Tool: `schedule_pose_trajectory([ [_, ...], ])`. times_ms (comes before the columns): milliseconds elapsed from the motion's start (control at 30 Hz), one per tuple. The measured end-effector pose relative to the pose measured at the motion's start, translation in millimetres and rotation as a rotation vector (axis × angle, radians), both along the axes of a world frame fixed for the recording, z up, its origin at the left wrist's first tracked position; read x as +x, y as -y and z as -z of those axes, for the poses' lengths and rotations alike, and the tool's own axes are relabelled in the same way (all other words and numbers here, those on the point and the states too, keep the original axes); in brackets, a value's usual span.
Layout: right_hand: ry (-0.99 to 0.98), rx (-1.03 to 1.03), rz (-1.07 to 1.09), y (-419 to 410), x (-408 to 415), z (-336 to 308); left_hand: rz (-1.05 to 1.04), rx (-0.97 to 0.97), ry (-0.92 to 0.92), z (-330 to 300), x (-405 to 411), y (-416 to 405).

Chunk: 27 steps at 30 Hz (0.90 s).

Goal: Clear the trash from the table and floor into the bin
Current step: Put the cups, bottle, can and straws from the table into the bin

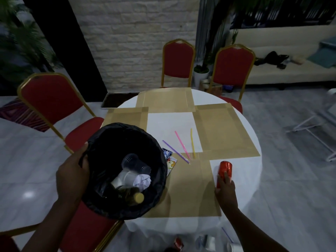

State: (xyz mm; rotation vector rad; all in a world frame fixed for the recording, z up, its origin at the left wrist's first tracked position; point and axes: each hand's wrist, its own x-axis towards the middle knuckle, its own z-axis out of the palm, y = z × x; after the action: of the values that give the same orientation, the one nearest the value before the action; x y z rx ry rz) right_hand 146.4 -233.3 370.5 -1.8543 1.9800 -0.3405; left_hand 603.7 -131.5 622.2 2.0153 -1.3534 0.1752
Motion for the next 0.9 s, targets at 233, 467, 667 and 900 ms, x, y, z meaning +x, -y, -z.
schedule_pose_trajectory([
  [233, 0.248, -0.221, -0.024, -13, 43, -34, 0.010, 0.011, -0.048, 1, -3, 0],
  [467, 0.467, -0.515, -0.351, -36, 140, -156, 0.025, -0.021, -0.053, 1, -7, 2],
  [667, 0.486, -0.446, -0.738, -71, 201, -187, 0.022, -0.039, -0.057, -3, -14, 2],
  [900, 0.396, -0.362, -0.904, -57, 240, -157, 0.010, -0.050, -0.052, -2, -18, 0],
])
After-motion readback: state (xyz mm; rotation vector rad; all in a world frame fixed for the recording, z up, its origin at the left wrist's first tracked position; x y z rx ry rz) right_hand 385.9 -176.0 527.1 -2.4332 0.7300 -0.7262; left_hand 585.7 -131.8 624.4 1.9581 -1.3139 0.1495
